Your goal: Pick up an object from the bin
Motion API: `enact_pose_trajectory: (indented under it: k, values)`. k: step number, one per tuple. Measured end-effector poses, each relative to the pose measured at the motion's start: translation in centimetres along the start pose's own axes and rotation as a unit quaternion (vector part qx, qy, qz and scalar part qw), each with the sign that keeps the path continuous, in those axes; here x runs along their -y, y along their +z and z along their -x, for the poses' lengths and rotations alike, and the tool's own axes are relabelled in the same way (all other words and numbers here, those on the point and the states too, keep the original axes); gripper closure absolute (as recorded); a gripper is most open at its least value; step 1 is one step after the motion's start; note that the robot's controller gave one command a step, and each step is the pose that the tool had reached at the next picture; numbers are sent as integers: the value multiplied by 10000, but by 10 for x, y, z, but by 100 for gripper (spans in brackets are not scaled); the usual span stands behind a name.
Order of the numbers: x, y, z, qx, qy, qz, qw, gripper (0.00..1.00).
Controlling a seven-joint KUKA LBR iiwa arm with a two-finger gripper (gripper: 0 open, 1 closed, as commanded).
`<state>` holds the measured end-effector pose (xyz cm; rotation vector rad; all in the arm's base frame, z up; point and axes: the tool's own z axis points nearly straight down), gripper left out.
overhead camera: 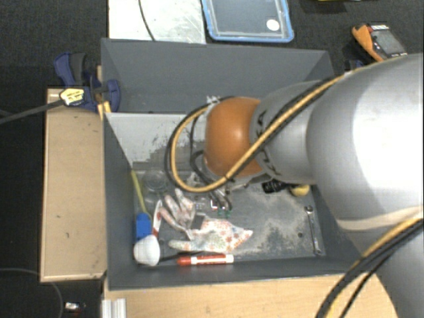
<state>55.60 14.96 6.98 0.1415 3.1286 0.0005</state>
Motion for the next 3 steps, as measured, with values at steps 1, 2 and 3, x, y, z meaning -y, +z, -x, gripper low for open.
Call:
enact_pose_trajectory:
  k: [1, 2, 3]
  values:
    - [-75, -1, -28, 12, -1817, 46, 9833, 100]
    - [-75, -2, -28, 11, -1812, 46, 9834, 100]
    - [-73, -36, -30, -38, -1809, 28, 9835, 100]
